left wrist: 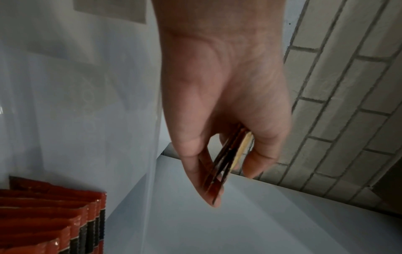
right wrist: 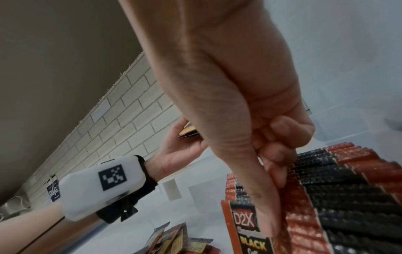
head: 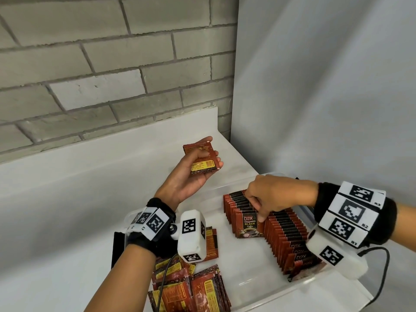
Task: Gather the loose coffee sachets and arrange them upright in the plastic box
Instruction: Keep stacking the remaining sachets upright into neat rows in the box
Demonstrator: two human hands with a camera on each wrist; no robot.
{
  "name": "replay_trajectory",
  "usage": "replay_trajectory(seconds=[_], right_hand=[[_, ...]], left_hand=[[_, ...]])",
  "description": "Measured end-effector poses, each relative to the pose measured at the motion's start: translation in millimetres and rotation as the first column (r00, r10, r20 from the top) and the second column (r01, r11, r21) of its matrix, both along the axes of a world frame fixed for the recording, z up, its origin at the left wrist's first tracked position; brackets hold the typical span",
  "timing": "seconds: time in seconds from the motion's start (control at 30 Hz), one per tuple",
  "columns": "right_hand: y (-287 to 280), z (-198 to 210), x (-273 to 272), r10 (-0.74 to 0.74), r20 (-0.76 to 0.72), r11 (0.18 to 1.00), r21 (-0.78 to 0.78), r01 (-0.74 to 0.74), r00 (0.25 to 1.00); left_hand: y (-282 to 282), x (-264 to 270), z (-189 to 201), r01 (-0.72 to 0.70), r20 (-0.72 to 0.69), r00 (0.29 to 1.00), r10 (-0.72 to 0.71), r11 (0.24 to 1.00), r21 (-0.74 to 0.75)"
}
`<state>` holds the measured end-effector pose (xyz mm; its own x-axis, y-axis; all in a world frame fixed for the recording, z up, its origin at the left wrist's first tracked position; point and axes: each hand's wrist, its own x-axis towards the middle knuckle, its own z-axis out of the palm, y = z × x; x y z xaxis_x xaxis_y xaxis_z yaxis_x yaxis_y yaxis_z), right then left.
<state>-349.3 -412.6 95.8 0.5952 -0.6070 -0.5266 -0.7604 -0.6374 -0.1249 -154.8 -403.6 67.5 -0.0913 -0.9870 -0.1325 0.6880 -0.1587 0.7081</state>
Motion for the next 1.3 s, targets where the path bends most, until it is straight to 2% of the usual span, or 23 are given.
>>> replay_trajectory(seconds=[0.3,0.5,0.6,0.7,0.83,0.93,1.07,1.23,1.3], right_hand=[[-5,1,-2,-0.041,0.068,0.999,0.036,0.039,0.997],[-14,20,0,-0.155,0.258,0.984,0.130,0.125,0.954],[-19,26,2,-0.259,0.433,0.960,0.215,0.180,0.863],[-22,25,7,-0.387,0.597,0.918,0.326,0.228,0.703],[-23,19,13,-0.488,0.696,0.872,0.416,0.258,0.528],[-22,16,16,-0.517,0.721,0.856,0.453,0.250,0.462],[-23,18,17,-0.508,0.747,0.861,0.444,0.247,0.428],[-25,28,12,-0.477,0.845,0.876,0.433,0.213,0.242],[-25,29,11,-0.463,0.863,0.882,0.425,0.205,0.201]], left_hand=[[0,1,-1,0.014,0.048,0.999,-0.013,1.000,-0.023],[0,0,-2,0.061,0.117,0.992,-0.055,0.997,-0.043],[0,0,-3,0.085,0.162,0.984,-0.076,0.995,-0.049],[1,1,-3,0.105,0.185,0.978,-0.098,0.994,-0.031],[2,1,-2,0.133,0.202,0.971,-0.126,0.991,-0.021],[4,0,-1,0.164,0.185,0.970,-0.157,0.986,-0.026],[6,-1,3,0.170,0.135,0.977,-0.167,0.985,-0.007],[5,1,6,0.138,0.082,0.987,-0.138,0.990,0.005],[4,2,5,0.128,0.070,0.989,-0.128,0.992,0.014]])
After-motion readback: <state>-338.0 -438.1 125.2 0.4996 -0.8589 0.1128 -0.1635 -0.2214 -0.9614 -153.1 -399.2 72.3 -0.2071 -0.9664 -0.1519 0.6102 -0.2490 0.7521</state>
